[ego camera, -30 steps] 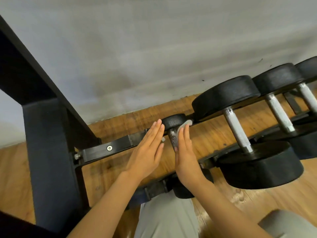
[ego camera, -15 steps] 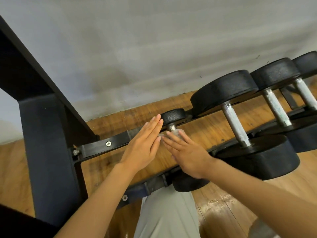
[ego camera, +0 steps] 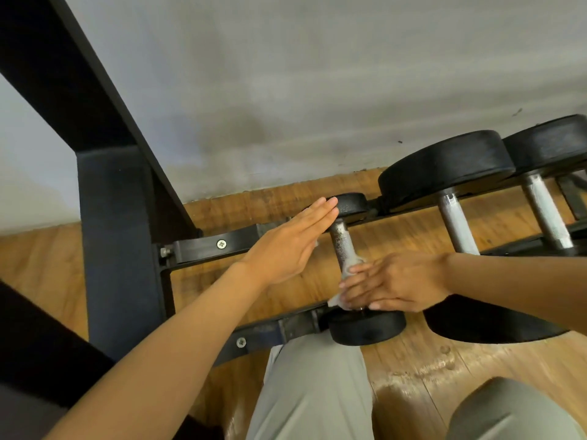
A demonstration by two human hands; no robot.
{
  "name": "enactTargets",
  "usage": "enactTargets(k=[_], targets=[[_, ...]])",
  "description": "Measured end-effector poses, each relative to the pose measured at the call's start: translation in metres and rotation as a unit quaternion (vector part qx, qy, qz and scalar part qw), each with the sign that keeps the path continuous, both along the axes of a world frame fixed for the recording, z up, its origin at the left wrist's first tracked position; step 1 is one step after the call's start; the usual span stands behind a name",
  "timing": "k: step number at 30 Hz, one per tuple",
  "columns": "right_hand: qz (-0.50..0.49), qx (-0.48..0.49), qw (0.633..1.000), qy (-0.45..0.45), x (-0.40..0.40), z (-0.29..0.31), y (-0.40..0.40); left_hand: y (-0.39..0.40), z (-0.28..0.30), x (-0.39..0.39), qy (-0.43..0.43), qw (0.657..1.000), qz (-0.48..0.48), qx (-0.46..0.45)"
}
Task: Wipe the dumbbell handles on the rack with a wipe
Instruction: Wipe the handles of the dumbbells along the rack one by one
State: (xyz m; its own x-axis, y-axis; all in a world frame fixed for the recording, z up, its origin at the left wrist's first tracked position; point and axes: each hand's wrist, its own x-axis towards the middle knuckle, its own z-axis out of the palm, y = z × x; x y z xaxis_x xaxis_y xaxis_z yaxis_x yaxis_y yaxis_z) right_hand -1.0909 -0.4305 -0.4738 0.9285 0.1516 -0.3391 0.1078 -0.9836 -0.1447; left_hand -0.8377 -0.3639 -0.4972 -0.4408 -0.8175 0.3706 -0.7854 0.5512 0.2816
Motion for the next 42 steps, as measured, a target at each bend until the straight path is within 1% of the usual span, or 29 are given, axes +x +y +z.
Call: enactTargets(k=[2, 3, 5, 8, 10, 13, 15, 17, 19, 22, 25, 27, 28, 31, 33, 35, 37, 38, 42], targets=[[0.030, -0.026, 0.999, 0.003, 0.010, 0.005, -0.014, 0.000, 0.000, 0.000, 0.014, 1.000, 0.001, 0.011], [0.019, -0.051, 0.998, -0.021, 0.017, 0.007, -0.022, -0.001, 0.001, 0.001, 0.018, 1.000, 0.000, 0.016], [-0.041, -0.085, 0.992, -0.089, 0.029, 0.008, -0.034, -0.001, 0.000, 0.001, 0.010, 1.000, -0.004, 0.002], [-0.114, -0.062, 0.982, -0.140, 0.028, 0.000, -0.027, -0.001, 0.001, 0.001, 0.005, 1.000, -0.015, -0.011], [-0.113, -0.020, 0.985, -0.130, 0.016, -0.007, -0.012, -0.001, -0.001, 0.003, 0.015, 1.000, -0.008, 0.004], [-0.072, 0.071, 0.993, -0.055, -0.003, -0.011, 0.002, -0.003, -0.001, 0.006, 0.051, 0.998, -0.019, 0.045], [-0.047, 0.092, 0.994, -0.025, -0.006, -0.009, -0.001, -0.004, -0.001, 0.006, 0.069, 0.996, -0.020, 0.057], [-0.015, 0.071, 0.997, -0.035, -0.003, -0.009, -0.008, -0.005, -0.001, 0.005, 0.084, 0.994, -0.019, 0.062], [-0.007, 0.021, 0.997, -0.076, 0.004, -0.010, -0.016, -0.005, -0.002, 0.004, 0.092, 0.994, -0.016, 0.064], [-0.081, -0.038, 0.984, -0.157, 0.018, -0.008, -0.028, -0.004, -0.002, 0.003, 0.091, 0.994, -0.012, 0.066], [-0.146, -0.035, 0.969, -0.198, 0.024, -0.016, -0.021, -0.003, -0.001, 0.002, 0.093, 0.993, -0.013, 0.069], [-0.169, 0.002, 0.967, -0.191, 0.014, -0.023, -0.007, -0.003, -0.001, 0.002, 0.099, 0.992, -0.007, 0.076], [-0.162, 0.022, 0.971, -0.174, 0.006, -0.024, -0.001, -0.002, -0.001, 0.001, 0.102, 0.991, -0.005, 0.080], [-0.090, 0.075, 0.988, -0.098, -0.007, -0.021, 0.005, -0.002, -0.003, 0.001, 0.111, 0.990, -0.002, 0.081], [-0.033, 0.061, 0.995, -0.074, -0.005, -0.018, -0.004, -0.002, -0.003, 0.000, 0.117, 0.990, 0.000, 0.082], [-0.014, 0.005, 0.995, -0.095, 0.004, -0.016, -0.020, -0.001, -0.003, -0.001, 0.121, 0.989, 0.002, 0.088], [-0.060, -0.042, 0.987, -0.143, 0.014, -0.012, -0.033, -0.001, -0.003, 0.000, 0.120, 0.988, -0.001, 0.093], [-0.089, -0.049, 0.982, -0.161, 0.019, -0.011, -0.037, -0.001, -0.003, 0.000, 0.121, 0.988, -0.001, 0.093], [-0.146, -0.014, 0.972, -0.186, 0.020, -0.019, -0.025, -0.001, -0.003, -0.001, 0.122, 0.989, 0.003, 0.089]])
